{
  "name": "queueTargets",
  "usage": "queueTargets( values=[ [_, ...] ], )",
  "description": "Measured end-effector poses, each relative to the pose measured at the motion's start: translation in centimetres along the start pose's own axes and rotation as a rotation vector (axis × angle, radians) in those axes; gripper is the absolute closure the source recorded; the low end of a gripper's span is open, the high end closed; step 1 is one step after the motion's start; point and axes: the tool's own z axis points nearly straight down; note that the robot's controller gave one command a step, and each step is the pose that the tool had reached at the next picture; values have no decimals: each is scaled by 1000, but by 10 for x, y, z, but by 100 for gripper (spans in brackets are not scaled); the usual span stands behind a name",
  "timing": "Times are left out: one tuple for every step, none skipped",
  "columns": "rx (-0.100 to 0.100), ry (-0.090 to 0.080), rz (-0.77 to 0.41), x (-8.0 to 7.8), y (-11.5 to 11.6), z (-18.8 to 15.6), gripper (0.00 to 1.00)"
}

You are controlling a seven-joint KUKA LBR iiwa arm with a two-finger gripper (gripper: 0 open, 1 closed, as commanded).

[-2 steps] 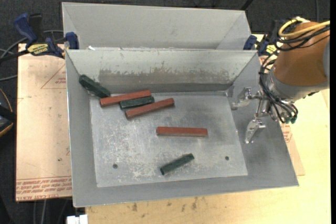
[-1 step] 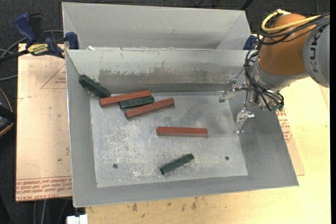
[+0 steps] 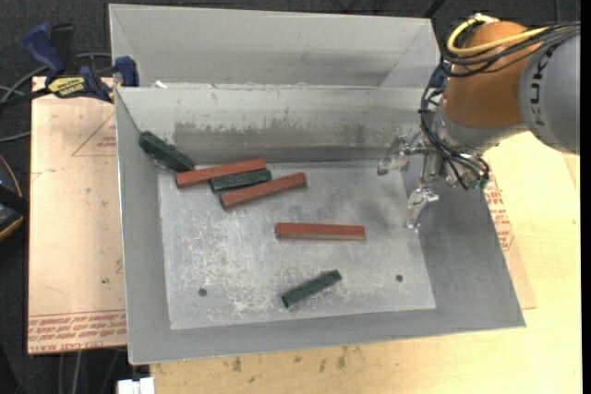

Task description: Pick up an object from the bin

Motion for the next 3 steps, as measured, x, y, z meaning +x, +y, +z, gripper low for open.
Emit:
queueTargets(
  values=[
    [-2, 3, -12, -1, 16, 13, 0],
    [-10, 12, -29, 5, 23, 17, 0],
    [-3, 2, -108, 2, 31, -27, 0]
  ],
)
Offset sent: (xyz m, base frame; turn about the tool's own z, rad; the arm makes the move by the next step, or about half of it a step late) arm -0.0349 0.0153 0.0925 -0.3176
